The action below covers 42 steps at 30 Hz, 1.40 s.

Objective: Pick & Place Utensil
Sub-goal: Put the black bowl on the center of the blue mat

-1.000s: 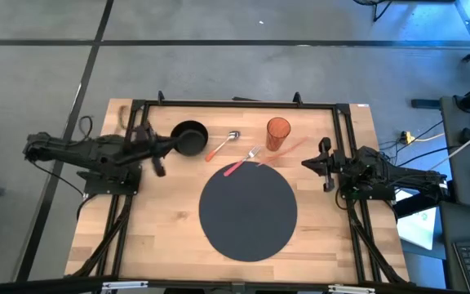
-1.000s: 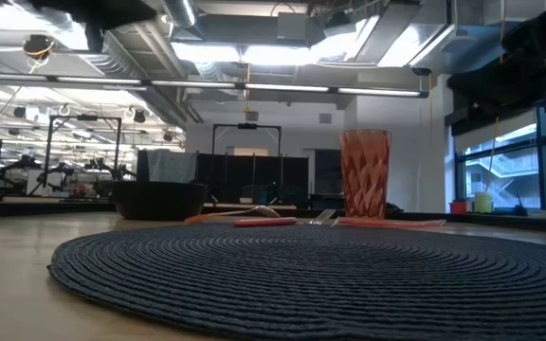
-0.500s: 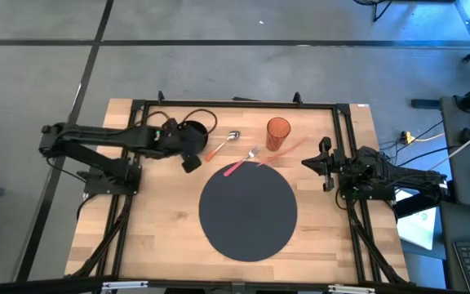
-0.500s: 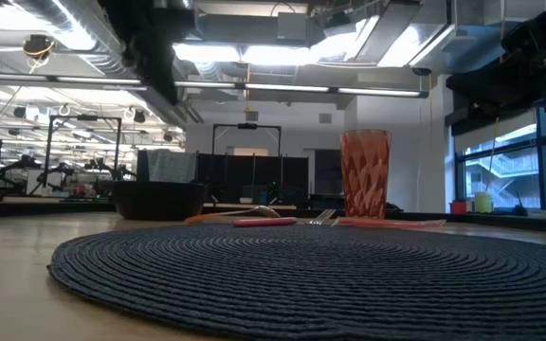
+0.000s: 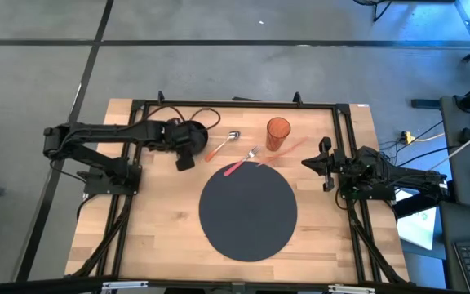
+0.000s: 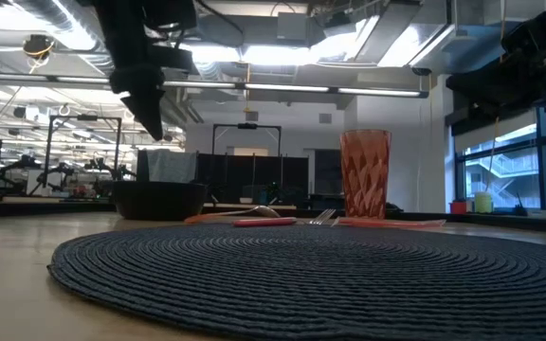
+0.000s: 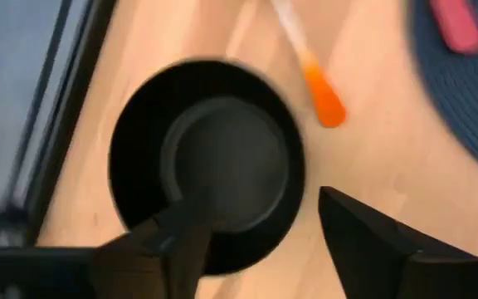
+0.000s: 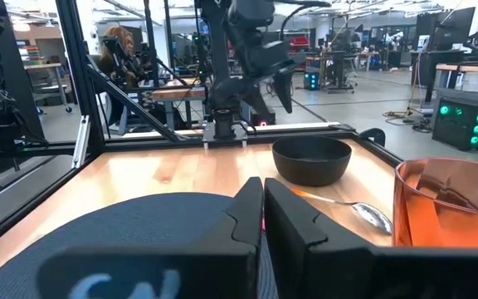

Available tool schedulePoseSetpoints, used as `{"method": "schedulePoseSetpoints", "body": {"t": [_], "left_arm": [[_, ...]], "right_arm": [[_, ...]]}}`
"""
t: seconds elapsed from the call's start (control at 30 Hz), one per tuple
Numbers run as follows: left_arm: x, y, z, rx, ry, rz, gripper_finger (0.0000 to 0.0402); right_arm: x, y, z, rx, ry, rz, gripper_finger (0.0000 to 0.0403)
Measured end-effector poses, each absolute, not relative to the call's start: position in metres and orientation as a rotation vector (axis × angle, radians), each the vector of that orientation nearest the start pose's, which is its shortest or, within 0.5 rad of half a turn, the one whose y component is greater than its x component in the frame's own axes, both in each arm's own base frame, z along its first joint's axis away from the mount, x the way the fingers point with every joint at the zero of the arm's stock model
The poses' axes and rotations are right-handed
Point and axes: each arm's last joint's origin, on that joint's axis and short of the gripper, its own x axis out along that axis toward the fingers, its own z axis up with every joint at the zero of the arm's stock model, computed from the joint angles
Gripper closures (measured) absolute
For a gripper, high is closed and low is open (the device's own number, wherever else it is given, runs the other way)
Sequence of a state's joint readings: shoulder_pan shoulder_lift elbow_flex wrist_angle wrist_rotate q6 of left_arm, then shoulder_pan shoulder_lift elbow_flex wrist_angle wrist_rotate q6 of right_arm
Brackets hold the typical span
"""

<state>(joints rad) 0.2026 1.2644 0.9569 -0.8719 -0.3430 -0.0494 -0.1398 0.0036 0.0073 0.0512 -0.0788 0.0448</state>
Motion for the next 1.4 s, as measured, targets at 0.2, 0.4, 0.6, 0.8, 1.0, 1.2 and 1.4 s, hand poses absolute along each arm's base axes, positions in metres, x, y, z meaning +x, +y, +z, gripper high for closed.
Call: {"method": "schedulePoseSetpoints", "body": {"t": [0.2,0.4,0.6,0.8,1.0,1.2,1.4], "left_arm": [[0.224,0.048,0.252,0.119,1.177,0.439,0.017],[0.223,0.045,0.251,0.022,1.166,0.467,0.0178],[0.227,0.052,0.235,-0.066,1.274,0.4,0.0179],[0.244,0.057,0.211,-0.036,1.365,0.355,0.0173],[0.251,0.059,0.196,0.022,1.428,0.366,0.0174],[0.254,0.065,0.192,0.011,1.418,0.39,0.0174],[0.252,0.077,0.191,-0.032,1.413,0.413,0.0174]], "right_arm": [[0.097,-0.011,0.171,0.039,-0.057,-0.06,0.0386],[0.097,-0.011,0.171,0.046,-0.059,-0.06,0.0386],[0.097,-0.011,0.171,0.046,-0.059,-0.06,0.0386],[0.097,-0.011,0.171,0.046,-0.06,-0.06,0.0386],[0.097,-0.011,0.171,0.043,-0.059,-0.06,0.0386],[0.097,-0.011,0.171,0.042,-0.06,-0.06,0.0386],[0.097,-0.011,0.171,0.046,-0.06,-0.06,0.0386]]}}
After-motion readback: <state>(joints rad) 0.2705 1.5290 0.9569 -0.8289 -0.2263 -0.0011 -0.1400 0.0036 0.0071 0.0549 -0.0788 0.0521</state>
